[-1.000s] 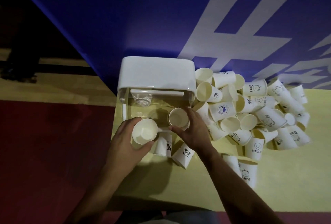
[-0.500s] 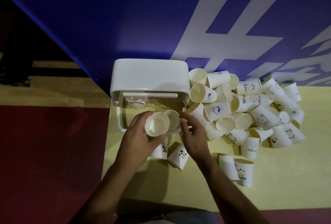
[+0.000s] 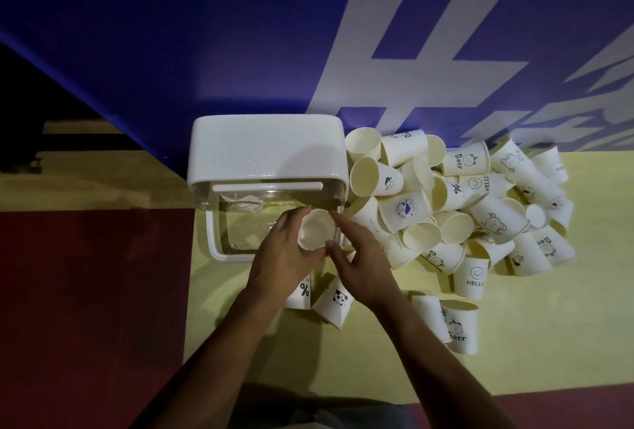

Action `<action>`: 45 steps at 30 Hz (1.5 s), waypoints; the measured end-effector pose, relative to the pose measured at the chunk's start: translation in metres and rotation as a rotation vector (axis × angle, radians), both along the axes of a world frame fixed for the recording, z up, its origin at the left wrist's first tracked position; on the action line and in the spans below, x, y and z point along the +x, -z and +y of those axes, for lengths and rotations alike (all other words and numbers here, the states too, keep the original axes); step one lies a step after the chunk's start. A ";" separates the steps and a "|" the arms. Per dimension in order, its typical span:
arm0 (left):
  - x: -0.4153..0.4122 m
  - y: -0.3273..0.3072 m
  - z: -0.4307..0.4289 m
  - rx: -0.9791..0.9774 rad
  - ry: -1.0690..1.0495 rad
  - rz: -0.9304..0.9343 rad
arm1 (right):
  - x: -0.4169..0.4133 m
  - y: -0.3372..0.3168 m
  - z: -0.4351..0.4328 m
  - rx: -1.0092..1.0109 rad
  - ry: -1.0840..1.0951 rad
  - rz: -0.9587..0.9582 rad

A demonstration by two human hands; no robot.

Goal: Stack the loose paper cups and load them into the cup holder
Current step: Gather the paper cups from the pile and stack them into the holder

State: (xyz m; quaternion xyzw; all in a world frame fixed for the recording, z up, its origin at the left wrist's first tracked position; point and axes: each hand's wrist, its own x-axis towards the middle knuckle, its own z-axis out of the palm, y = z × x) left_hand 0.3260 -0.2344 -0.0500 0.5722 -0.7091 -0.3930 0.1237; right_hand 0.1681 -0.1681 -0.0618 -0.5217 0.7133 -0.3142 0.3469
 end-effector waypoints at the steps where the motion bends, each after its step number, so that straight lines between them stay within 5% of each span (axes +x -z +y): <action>1: -0.001 0.003 -0.001 -0.005 0.013 -0.041 | 0.000 0.002 -0.002 0.026 -0.015 0.042; 9: -0.010 0.018 -0.010 0.048 0.055 -0.268 | 0.005 0.017 -0.013 0.195 -0.086 0.212; 18: -0.012 0.019 -0.005 0.054 0.084 -0.243 | 0.006 0.000 -0.006 0.206 -0.099 0.270; 28: -0.021 -0.005 0.041 -0.159 0.071 -0.214 | -0.072 -0.038 0.084 0.061 0.320 0.104; 36: -0.151 -0.047 0.061 -0.325 0.228 0.000 | -0.177 -0.044 0.136 0.080 0.526 0.007; 45: -0.340 -0.027 0.049 -0.409 0.746 -0.298 | -0.295 -0.038 0.180 0.115 0.556 -0.050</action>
